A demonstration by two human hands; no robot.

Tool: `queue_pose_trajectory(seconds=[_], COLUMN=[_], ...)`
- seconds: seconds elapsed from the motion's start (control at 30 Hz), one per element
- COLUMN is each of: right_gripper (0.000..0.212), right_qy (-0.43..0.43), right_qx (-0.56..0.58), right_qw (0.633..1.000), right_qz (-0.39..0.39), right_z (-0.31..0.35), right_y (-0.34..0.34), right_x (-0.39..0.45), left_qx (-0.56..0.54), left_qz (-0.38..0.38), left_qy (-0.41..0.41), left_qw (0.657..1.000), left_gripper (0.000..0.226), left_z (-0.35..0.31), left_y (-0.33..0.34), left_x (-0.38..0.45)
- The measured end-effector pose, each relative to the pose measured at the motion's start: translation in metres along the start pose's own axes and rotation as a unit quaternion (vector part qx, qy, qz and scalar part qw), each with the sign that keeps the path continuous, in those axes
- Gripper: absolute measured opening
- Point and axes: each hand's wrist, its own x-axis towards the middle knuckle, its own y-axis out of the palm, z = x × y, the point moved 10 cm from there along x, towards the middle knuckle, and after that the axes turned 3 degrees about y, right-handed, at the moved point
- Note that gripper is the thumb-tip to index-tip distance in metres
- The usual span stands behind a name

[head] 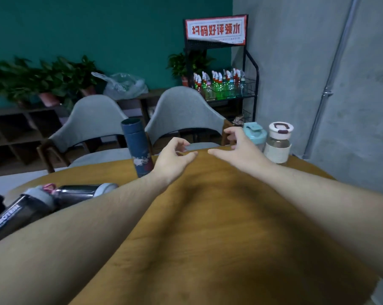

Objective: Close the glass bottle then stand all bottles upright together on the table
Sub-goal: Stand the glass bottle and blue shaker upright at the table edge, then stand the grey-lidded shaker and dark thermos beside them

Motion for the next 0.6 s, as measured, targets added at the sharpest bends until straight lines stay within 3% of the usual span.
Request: queue_pose_trajectory(seconds=[0.2,0.33,0.4,0.5,0.6], right_gripper=[0.085,0.087,0.090,0.096,0.103], right_qy=[0.004,0.013,0.022,0.035,0.059], right_qx=[-0.010,-0.007,-0.001,0.001,0.017], right_qw=[0.997,0.996,0.995,0.993,0.992], right_qz=[0.072,0.093,0.101,0.111,0.109], right_z=[0.056,0.081,0.088,0.093,0.093], right_y=[0.083,0.125,0.145,0.176,0.201], right_x=[-0.013,-0.006,0.001,0.013,0.031], left_qx=[0.056,0.152,0.239,0.381,0.455], left_qz=[0.020,0.112,0.183,0.290,0.301], left_qy=[-0.039,-0.052,-0.067,-0.103,-0.088], left_qw=[0.997,0.981,0.951,0.872,0.833], left_gripper=[0.025,0.043,0.058,0.088,0.102], left_z=[0.043,0.065,0.081,0.115,0.138], left_y=[-0.096,-0.138,-0.152,-0.169,-0.180], left_x=[-0.027,-0.033,-0.037,-0.042,-0.038])
